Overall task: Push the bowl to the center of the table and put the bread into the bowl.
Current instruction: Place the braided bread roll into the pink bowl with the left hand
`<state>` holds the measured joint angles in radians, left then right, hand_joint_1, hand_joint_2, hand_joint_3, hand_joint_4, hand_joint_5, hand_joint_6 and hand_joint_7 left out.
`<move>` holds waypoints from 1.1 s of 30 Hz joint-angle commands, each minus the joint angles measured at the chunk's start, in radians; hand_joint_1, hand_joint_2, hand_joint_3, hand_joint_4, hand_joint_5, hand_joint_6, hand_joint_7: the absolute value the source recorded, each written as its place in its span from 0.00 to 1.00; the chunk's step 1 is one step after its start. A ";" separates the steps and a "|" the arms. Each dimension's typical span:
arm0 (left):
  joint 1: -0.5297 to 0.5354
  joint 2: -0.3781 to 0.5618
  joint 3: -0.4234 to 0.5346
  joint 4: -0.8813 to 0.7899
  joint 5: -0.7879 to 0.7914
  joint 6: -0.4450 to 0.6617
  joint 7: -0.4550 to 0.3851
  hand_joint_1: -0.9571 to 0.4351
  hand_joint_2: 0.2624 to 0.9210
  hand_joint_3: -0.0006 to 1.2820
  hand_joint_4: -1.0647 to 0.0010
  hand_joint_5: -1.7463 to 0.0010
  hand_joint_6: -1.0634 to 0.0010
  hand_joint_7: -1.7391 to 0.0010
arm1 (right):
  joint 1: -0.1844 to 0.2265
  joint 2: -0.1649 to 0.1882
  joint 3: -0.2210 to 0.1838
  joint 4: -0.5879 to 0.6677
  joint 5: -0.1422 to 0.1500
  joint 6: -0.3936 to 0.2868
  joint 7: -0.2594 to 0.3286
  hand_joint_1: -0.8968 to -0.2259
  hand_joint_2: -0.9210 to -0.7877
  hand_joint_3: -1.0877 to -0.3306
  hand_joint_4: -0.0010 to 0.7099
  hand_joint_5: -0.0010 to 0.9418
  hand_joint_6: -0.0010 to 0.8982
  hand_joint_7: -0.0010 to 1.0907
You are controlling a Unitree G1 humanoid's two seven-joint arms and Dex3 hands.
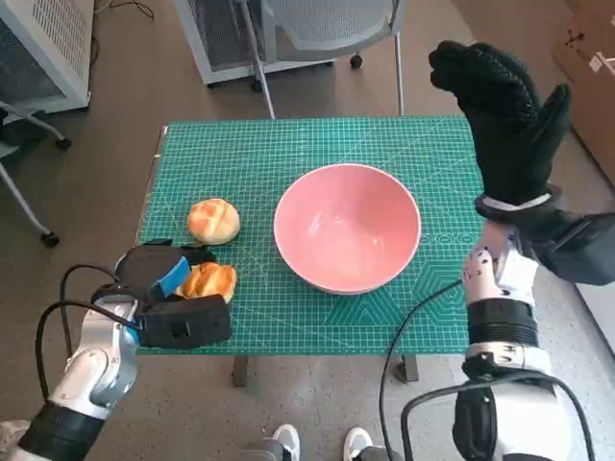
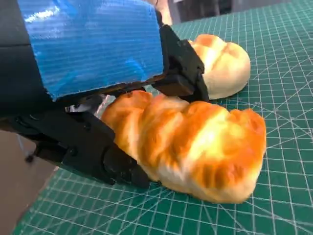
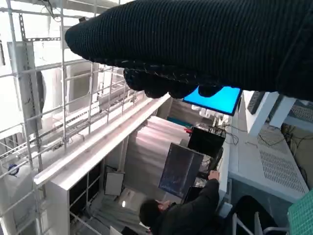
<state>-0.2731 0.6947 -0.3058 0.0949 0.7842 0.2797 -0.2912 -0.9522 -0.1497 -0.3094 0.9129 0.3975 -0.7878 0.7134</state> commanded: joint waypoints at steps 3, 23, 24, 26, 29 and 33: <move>0.025 0.009 0.026 -0.046 -0.022 0.006 -0.056 0.69 1.00 0.01 0.31 0.35 0.33 0.39 | 0.032 0.004 0.000 -0.004 0.012 0.009 0.012 0.38 0.00 0.49 0.45 0.00 0.49 0.00; 0.044 0.000 0.238 -0.547 -0.173 -0.010 -0.200 0.69 0.96 0.00 0.22 0.41 0.31 0.41 | 0.035 0.007 -0.003 -0.002 0.014 0.004 0.011 0.40 0.00 0.47 0.45 0.00 0.49 0.00; 0.032 -0.004 0.239 -0.551 -0.178 -0.018 -0.196 0.69 0.96 0.00 0.21 0.42 0.30 0.41 | 0.034 0.008 -0.004 0.000 0.014 0.004 0.011 0.40 0.00 0.47 0.45 0.00 0.49 0.00; 0.001 -0.015 0.237 -0.546 -0.188 -0.039 -0.183 0.69 0.97 0.01 0.24 0.42 0.33 0.38 | 0.034 0.009 -0.003 0.000 0.013 0.005 0.010 0.40 0.00 0.47 0.45 0.00 0.49 0.00; -0.087 -0.048 0.215 -0.501 -0.195 -0.094 -0.141 0.69 0.94 0.01 0.20 0.45 0.30 0.39 | 0.036 0.014 0.001 -0.007 0.010 0.007 0.006 0.40 0.00 0.47 0.45 0.00 0.49 0.00; -0.205 -0.100 0.166 -0.407 -0.174 -0.151 -0.091 0.69 0.93 0.00 0.16 0.49 0.27 0.40 | 0.041 0.019 0.006 -0.020 0.006 0.008 -0.001 0.40 0.00 0.47 0.45 0.00 0.49 0.00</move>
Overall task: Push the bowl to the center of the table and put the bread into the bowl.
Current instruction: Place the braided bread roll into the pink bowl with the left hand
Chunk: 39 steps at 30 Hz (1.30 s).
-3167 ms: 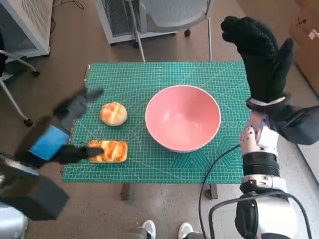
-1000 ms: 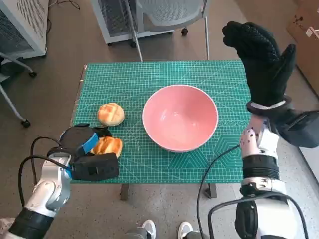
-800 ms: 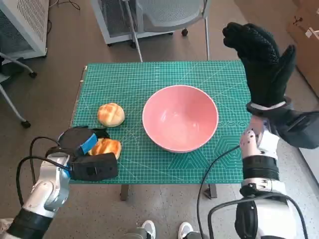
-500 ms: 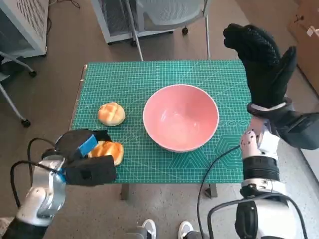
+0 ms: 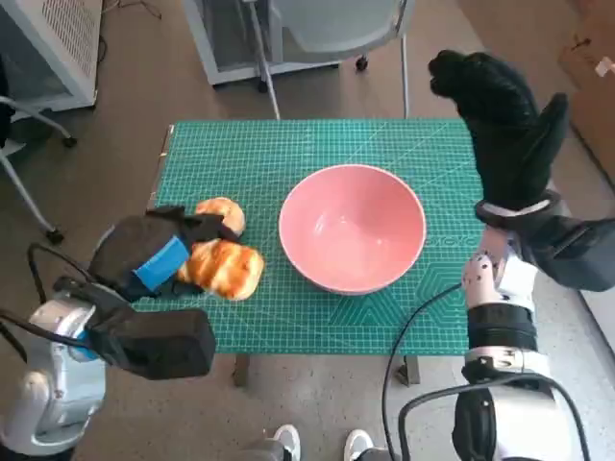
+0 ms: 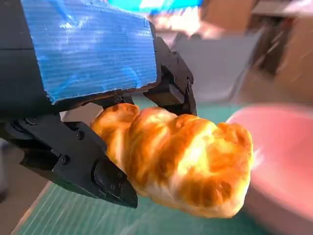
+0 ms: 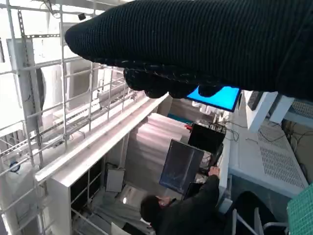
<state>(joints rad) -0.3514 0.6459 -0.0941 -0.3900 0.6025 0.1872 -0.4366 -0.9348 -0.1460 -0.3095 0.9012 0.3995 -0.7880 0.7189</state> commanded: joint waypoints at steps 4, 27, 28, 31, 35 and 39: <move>-0.240 -0.114 -0.102 0.171 0.029 -0.078 0.074 0.69 0.93 0.00 0.16 0.48 0.28 0.40 | 0.030 0.019 0.011 -0.024 -0.002 0.012 -0.017 0.40 0.00 0.47 0.45 0.00 0.50 0.00; -0.599 -0.375 -0.308 0.771 0.034 -0.164 0.131 0.69 1.00 0.05 0.34 0.33 0.40 0.34 | 0.091 -0.007 0.033 -0.114 -0.027 0.019 -0.085 0.39 0.00 0.46 0.44 0.00 0.50 0.01; -0.605 -0.381 -0.313 0.792 0.034 -0.169 0.135 0.69 1.00 0.05 0.34 0.33 0.41 0.34 | 0.094 -0.009 0.033 -0.117 -0.027 0.019 -0.087 0.39 0.00 0.46 0.44 0.00 0.50 0.01; -0.619 -0.393 -0.322 0.846 0.034 -0.183 0.142 0.69 1.00 0.05 0.34 0.33 0.42 0.33 | 0.100 -0.013 0.034 -0.126 -0.025 0.020 -0.092 0.40 0.00 0.46 0.44 0.00 0.51 0.01; -0.622 -0.390 -0.334 0.895 0.024 -0.183 0.100 0.69 0.96 0.07 0.47 0.45 0.56 0.44 | 0.107 -0.017 0.036 -0.137 -0.025 0.021 -0.099 0.41 0.00 0.46 0.44 0.00 0.51 0.01; -0.633 -0.376 -0.352 0.942 0.025 -0.176 0.041 0.65 0.84 0.04 0.78 0.83 0.76 0.73 | 0.112 -0.023 0.036 -0.145 -0.025 0.023 -0.104 0.41 0.00 0.45 0.44 0.00 0.51 0.01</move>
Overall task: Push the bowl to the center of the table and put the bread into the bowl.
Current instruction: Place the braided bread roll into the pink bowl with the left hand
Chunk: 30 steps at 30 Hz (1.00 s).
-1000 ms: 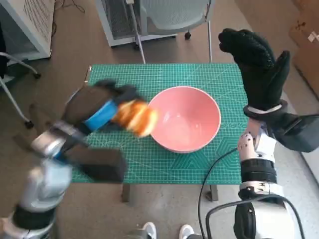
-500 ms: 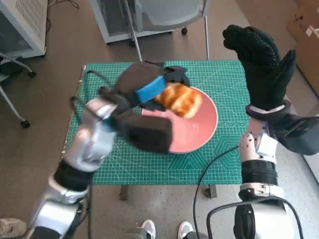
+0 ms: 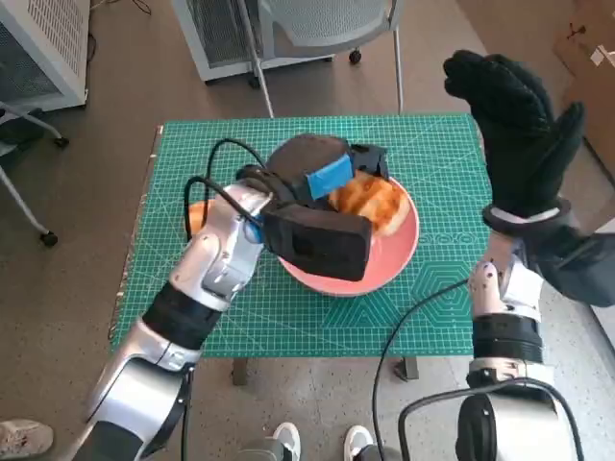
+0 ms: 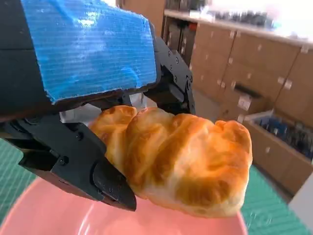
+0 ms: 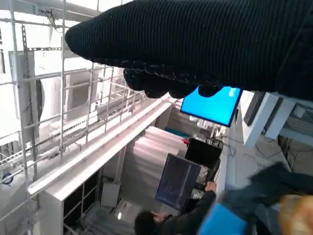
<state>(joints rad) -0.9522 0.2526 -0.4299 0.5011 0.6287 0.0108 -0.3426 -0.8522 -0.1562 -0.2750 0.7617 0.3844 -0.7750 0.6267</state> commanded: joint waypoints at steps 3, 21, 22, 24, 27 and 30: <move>-0.059 0.019 -0.025 0.091 -0.003 0.000 -0.094 0.57 0.76 0.01 0.93 0.94 0.88 0.83 | 0.030 -0.015 0.002 -0.005 -0.011 0.011 -0.015 0.41 0.00 0.45 0.44 0.00 0.51 0.01; -0.049 0.065 -0.001 0.079 -0.023 -0.029 -0.112 0.35 0.74 0.01 1.00 1.00 0.96 0.89 | 0.024 -0.010 0.009 0.004 -0.013 0.007 -0.021 0.41 0.00 0.45 0.44 0.00 0.51 0.01; -0.038 0.077 0.006 0.057 -0.027 -0.029 -0.115 0.35 0.74 0.01 1.00 1.00 0.96 0.89 | 0.023 -0.010 0.009 0.005 -0.012 0.007 -0.019 0.41 0.00 0.45 0.44 0.00 0.51 0.01; -0.019 0.099 0.020 0.014 -0.034 -0.028 -0.121 0.34 0.74 0.01 1.00 1.00 0.96 0.89 | 0.023 -0.009 0.009 0.007 -0.011 0.006 -0.018 0.41 0.00 0.45 0.44 0.00 0.51 0.01; 0.010 0.134 0.046 -0.055 -0.044 -0.022 -0.137 0.34 0.74 0.01 1.00 1.00 0.95 0.89 | 0.023 -0.009 0.009 0.007 -0.011 0.006 -0.016 0.41 0.00 0.45 0.44 0.00 0.51 0.01; 0.043 0.179 0.082 -0.136 -0.059 -0.013 -0.157 0.34 0.74 0.00 1.00 1.00 0.93 0.91 | 0.021 -0.011 0.008 0.012 -0.009 0.006 -0.012 0.41 0.00 0.45 0.44 0.00 0.51 0.01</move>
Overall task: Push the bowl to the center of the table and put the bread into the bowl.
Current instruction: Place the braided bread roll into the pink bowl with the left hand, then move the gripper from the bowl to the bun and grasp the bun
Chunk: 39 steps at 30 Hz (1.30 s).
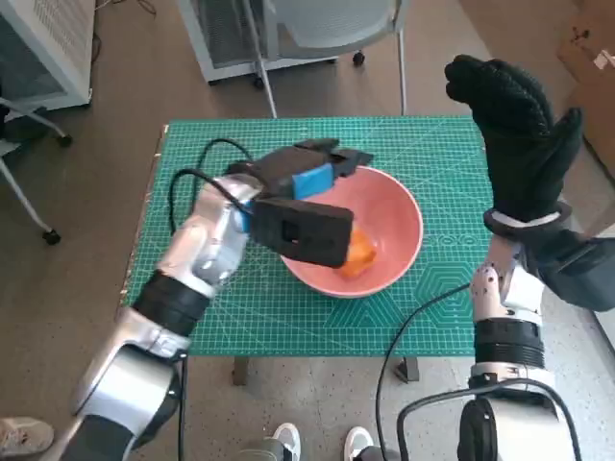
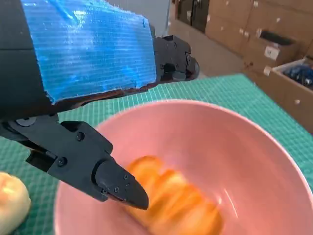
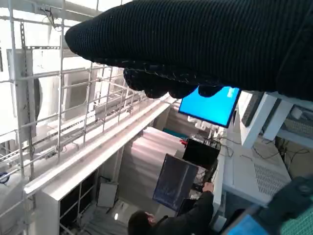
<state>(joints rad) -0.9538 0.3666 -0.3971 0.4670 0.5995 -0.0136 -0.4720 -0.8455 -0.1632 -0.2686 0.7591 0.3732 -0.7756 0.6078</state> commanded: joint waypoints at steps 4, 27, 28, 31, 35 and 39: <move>0.122 0.150 0.128 -0.254 -0.051 0.038 -0.044 0.37 0.73 0.00 1.00 1.00 0.89 0.94 | 0.014 -0.007 0.000 0.014 0.006 0.010 0.012 0.41 0.00 0.45 0.44 0.00 0.51 0.00; 0.342 0.305 0.253 -0.443 0.016 0.238 -0.033 0.48 0.69 0.00 0.99 1.00 0.82 1.00 | -0.008 -0.005 0.005 0.050 0.009 0.005 0.029 0.40 0.00 0.45 0.44 0.00 0.51 0.00; 0.345 0.303 0.252 -0.442 0.014 0.244 -0.035 0.48 0.69 0.00 1.00 1.00 0.82 1.00 | -0.009 -0.004 0.005 0.054 0.009 0.004 0.030 0.40 0.00 0.45 0.44 0.00 0.51 0.00; 0.349 0.298 0.247 -0.439 0.010 0.256 -0.039 0.48 0.69 0.00 1.00 1.00 0.83 1.00 | -0.013 -0.002 0.005 0.062 0.009 0.003 0.034 0.40 0.00 0.45 0.44 0.00 0.51 0.00; 0.343 0.292 0.238 -0.420 0.002 0.250 -0.037 0.47 0.69 0.00 1.00 1.00 0.83 1.00 | -0.018 -0.001 0.007 0.068 0.008 0.004 0.038 0.39 0.00 0.46 0.44 0.00 0.50 0.00; 0.323 0.286 0.217 -0.377 0.012 0.241 -0.028 0.47 0.69 0.00 1.00 1.00 0.84 1.00 | -0.023 -0.002 0.008 0.074 0.008 0.007 0.042 0.38 0.00 0.46 0.44 0.00 0.50 0.00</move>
<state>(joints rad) -0.6150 0.6600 -0.1604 0.0572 0.6113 0.2316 -0.5051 -0.8629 -0.1716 -0.2649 0.8131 0.3799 -0.7765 0.6379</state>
